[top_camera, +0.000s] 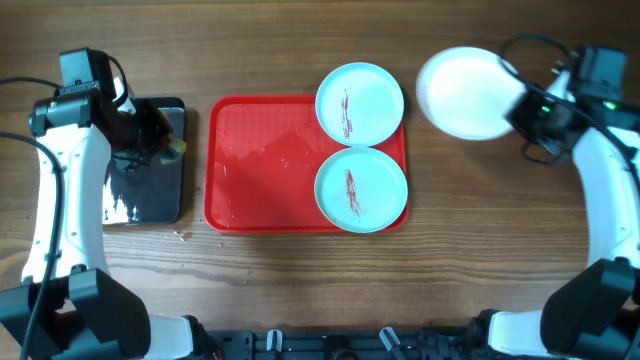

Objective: Clean dirty plates on tray and stack at the side
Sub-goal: 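Carry the white plate right off the tray and set it down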

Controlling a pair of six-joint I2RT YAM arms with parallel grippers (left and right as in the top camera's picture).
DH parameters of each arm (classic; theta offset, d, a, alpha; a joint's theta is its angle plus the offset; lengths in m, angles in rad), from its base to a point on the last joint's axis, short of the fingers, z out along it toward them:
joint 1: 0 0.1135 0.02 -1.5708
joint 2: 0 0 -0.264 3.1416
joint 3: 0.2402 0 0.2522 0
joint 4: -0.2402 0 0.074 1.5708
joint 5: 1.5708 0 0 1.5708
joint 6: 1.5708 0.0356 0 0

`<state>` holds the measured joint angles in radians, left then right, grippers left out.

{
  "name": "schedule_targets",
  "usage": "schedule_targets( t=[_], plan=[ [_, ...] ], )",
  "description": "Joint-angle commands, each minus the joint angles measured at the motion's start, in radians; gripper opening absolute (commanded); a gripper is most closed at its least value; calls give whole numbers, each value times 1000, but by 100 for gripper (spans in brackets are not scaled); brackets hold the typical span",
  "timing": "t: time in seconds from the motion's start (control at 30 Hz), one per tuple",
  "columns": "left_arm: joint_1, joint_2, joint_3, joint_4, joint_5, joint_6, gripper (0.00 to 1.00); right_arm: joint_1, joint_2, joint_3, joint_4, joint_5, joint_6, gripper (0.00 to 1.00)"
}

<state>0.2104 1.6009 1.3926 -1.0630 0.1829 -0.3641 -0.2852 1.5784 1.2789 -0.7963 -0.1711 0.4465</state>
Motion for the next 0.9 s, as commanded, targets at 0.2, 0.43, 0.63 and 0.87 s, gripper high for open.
schedule_targets(
  t=[0.2, 0.43, 0.63, 0.87],
  plan=[
    [-4, -1, 14, 15, -2, -10, 4, -107, 13, -309, 195, 3, -18, 4],
    [-4, -1, 14, 15, -2, -10, 4, -107, 13, -444, 340, 40, 1, 4],
    [-4, -1, 14, 15, -2, -10, 4, -103, 14, -456, 404, 9, -36, 23],
    [-4, -1, 14, 25, -2, -10, 4, -98, -2, -372, 343, -209, -158, 50]
  ],
)
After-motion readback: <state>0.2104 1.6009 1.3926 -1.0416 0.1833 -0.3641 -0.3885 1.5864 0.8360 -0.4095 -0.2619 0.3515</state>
